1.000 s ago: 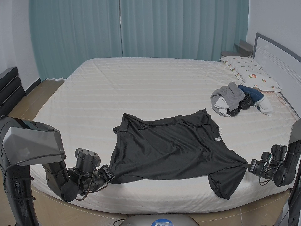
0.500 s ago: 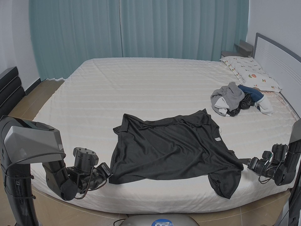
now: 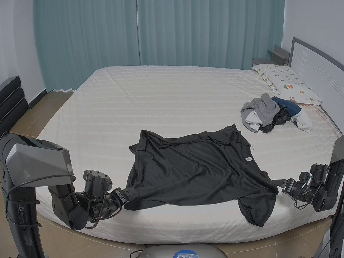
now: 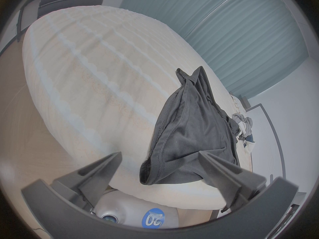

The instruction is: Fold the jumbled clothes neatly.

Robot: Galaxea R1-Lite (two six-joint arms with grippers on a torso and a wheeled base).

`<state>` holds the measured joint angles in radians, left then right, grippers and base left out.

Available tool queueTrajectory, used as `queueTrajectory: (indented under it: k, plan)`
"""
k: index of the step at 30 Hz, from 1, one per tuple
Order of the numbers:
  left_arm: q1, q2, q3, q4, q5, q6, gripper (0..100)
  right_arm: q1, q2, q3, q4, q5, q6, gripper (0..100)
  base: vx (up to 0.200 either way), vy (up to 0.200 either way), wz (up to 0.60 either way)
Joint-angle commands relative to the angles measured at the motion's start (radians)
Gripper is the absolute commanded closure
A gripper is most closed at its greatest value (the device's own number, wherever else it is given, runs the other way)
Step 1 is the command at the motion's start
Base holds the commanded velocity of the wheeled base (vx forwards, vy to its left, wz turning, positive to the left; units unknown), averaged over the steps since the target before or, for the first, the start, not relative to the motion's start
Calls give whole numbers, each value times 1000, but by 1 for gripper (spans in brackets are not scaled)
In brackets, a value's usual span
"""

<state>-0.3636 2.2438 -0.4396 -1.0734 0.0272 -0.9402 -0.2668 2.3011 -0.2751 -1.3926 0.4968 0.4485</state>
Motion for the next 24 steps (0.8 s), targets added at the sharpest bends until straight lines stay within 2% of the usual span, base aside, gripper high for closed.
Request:
queueTrajectory:
  k: [1, 9, 13, 16, 17, 24]
  plan:
    - [-11, 13, 4, 0, 2, 1, 0, 0, 3, -1, 0, 0, 1, 0, 0, 0, 0]
    - [-40, 28, -25, 3, 7, 23, 0, 6, 3, 2, 0, 2, 1, 0, 0, 0, 0]
    - [-49, 72, -65, 6, 25, 86, 0, 9, 3, 7, 1, 2, 1, 0, 0, 0, 0]
    - [-55, 74, -64, 12, 37, 95, 0, 9, 3, 4, 1, 2, 1, 0, 0, 0, 0]
    - [-57, 76, -67, 12, 39, 95, 100, 9, 3, 5, 1, 2, 1, 0, 0, 0, 0]
    - [-20, 66, -57, 3, 46, 90, 100, 17, -8, 17, 0, 2, 4, 0, 0, 0, 0]
